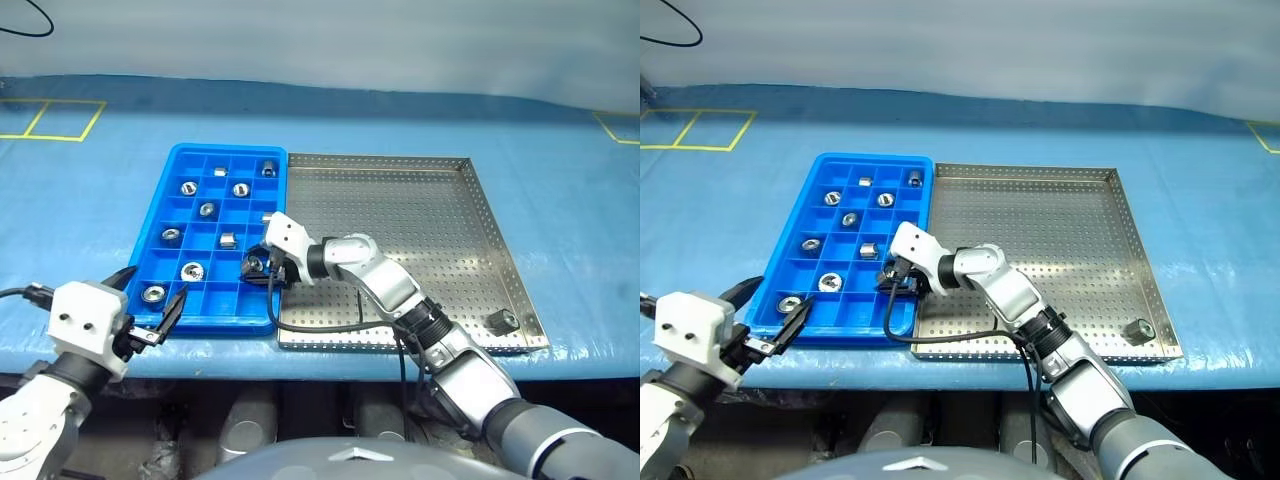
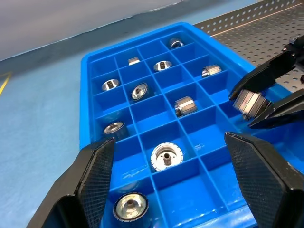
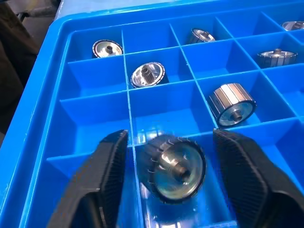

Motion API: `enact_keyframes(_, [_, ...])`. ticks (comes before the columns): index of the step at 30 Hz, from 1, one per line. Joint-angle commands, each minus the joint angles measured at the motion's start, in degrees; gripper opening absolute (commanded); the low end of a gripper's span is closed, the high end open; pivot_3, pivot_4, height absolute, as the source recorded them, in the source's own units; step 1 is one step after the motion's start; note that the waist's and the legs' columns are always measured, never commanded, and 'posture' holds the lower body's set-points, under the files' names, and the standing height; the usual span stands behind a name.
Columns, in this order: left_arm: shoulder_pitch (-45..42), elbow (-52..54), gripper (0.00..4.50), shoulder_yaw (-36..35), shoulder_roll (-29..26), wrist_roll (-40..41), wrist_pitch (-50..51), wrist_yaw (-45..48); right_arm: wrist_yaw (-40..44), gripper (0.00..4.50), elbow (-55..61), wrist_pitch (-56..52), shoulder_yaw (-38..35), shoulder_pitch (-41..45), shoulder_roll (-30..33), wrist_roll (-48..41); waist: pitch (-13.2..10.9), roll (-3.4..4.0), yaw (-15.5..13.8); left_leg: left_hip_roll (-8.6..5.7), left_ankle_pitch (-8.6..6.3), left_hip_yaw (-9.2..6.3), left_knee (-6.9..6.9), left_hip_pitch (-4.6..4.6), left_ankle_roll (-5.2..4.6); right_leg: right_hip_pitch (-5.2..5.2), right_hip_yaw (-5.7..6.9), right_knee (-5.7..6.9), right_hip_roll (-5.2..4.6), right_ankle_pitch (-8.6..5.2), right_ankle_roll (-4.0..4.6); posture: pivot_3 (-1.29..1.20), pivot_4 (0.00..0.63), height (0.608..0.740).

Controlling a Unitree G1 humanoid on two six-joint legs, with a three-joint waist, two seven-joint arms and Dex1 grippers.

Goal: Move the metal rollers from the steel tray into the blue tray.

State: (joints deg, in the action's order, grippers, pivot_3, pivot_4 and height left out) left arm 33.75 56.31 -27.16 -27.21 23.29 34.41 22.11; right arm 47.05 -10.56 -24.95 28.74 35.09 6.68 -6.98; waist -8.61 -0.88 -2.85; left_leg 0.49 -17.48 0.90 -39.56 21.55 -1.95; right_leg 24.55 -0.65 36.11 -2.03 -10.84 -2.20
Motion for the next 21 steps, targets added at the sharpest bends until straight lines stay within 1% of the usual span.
enact_keyframes(1, [-1.7, 2.2, 4.02, 0.9, -1.0, 0.4, 0.5, -0.2, -1.2, 3.77, 3.0, 1.4, -2.4, -0.3, 0.4, 0.3, 0.0, 0.00, 0.2, -0.01, 0.06, 0.00, 0.00, 0.00, 0.10, -0.01, 0.00, 0.00, 0.00, 0.00, 0.00, 0.16, 0.150, 0.740])
enact_keyframes(4, [-3.6, 1.4, 4.02, 2.4, -1.5, 0.4, 1.0, 0.0, -2.3, 3.77, 5.9, 1.2, -3.8, -1.0, 0.7, -0.3, 0.0, 0.00, 0.4, -0.02, 0.08, -0.02, 0.00, 0.01, 0.14, 0.00, -0.01, 0.00, -0.01, 0.00, 0.01, 0.14, 0.150, 0.740])
enact_keyframes(8, [-8.2, 0.3, 4.02, 7.3, -2.1, 0.5, 1.8, 0.2, -6.6, 3.77, 12.4, -0.3, -9.1, -2.8, 2.0, -1.0, 0.0, 0.00, 0.6, -0.01, 0.08, -0.02, 0.06, 0.01, 0.14, 0.01, -0.01, -0.01, -0.01, -0.01, 0.03, 0.11, 0.150, 0.740])
enact_keyframes(12, [-14.1, -2.6, 4.02, 12.7, -2.1, 0.0, 1.6, 0.4, -10.8, 3.77, 20.3, -5.0, -14.7, -7.3, 9.0, 1.3, 0.0, 0.02, 0.4, -0.06, 0.07, -0.05, 0.06, 0.03, 0.12, -0.02, -0.01, -0.05, -0.05, -0.01, 0.03, 0.05, 0.150, 0.740])
enact_keyframes(16, [-22.3, -7.8, 4.02, 18.8, -1.7, -0.1, 0.9, 1.5, -14.8, 3.77, 29.2, -12.4, -23.1, -16.0, 19.3, 3.9, 0.0, 0.07, 0.7, -0.14, 0.01, -0.01, 0.06, 0.07, 0.00, -0.04, -0.01, -0.16, -0.13, -0.01, 0.02, -0.04, 0.150, 0.740])
enact_keyframes(21, [-32.5, -13.9, 4.02, 28.6, 0.8, -0.7, 0.2, 3.2, -15.4, 3.77, 34.6, -18.4, -30.9, -25.8, 28.5, 4.3, 0.0, 0.09, 3.5, -0.11, -0.19, 0.24, 0.05, 0.06, -0.35, 0.00, -0.10, -0.19, -0.14, -0.01, -0.01, -0.16, 0.150, 0.740])
